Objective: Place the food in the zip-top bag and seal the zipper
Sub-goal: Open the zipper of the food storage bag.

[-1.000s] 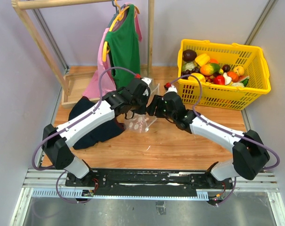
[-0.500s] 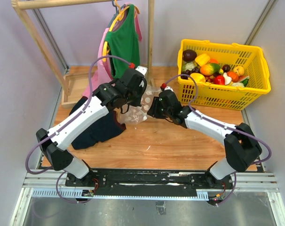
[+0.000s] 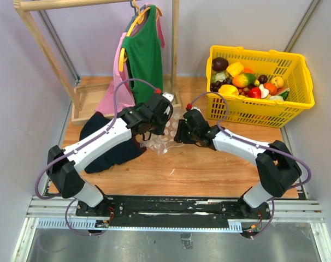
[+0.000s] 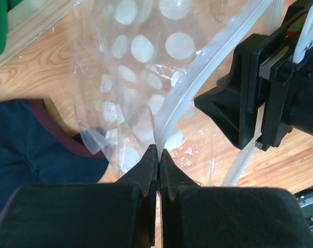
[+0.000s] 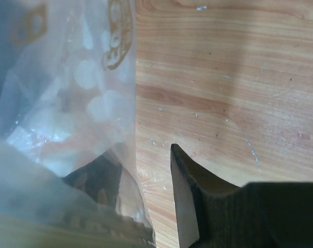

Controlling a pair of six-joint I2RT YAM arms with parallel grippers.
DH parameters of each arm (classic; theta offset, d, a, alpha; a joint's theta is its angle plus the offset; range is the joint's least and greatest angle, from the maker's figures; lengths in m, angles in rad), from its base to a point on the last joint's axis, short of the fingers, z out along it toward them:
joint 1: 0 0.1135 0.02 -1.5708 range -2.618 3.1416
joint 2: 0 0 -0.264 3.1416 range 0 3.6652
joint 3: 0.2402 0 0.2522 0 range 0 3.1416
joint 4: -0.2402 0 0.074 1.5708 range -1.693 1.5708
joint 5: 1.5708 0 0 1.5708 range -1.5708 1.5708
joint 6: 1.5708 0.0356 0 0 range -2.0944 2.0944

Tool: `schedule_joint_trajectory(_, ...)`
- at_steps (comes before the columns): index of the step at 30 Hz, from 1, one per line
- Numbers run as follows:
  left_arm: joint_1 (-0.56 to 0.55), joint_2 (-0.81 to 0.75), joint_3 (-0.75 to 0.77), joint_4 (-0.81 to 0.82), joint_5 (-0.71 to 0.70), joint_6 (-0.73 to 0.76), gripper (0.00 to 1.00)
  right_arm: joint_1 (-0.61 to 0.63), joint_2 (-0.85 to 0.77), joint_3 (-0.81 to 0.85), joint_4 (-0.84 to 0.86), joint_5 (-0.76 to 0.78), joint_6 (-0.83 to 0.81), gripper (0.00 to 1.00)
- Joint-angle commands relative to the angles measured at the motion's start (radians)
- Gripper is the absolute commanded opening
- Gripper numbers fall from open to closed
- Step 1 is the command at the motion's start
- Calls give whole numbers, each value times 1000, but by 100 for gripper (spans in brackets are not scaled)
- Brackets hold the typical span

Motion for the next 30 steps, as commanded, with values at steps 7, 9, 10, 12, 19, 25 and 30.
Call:
schedule_joint_trajectory(7, -7, 21, 15, 86, 76, -6, 0, -15, -146, -34, 2, 30, -56, 53)
schedule_joint_trajectory(9, -7, 29, 37, 73, 79, -4, 0, -15, -170, -29, -8, 32, -65, 55)
schedule_joint_trajectory(10, -7, 32, 44, 66, 75, -4, 0, -14, -181, -26, -13, 32, -73, 56)
schedule_joint_trajectory(12, -7, 39, 57, 52, 61, -5, 0, -15, -201, -18, -23, 31, -87, 59)
schedule_joint_trajectory(19, -7, 62, 104, 22, 43, -18, 0, -16, -300, 18, -109, 79, -175, 72)
schedule_joint_trajectory(25, -7, 54, 88, 42, 31, -28, 0, -50, -410, 100, -267, 206, -310, 81)
schedule_joint_trajectory(30, -7, 32, 54, 66, 12, -38, 0, -113, -448, 232, -399, 302, -442, 87)
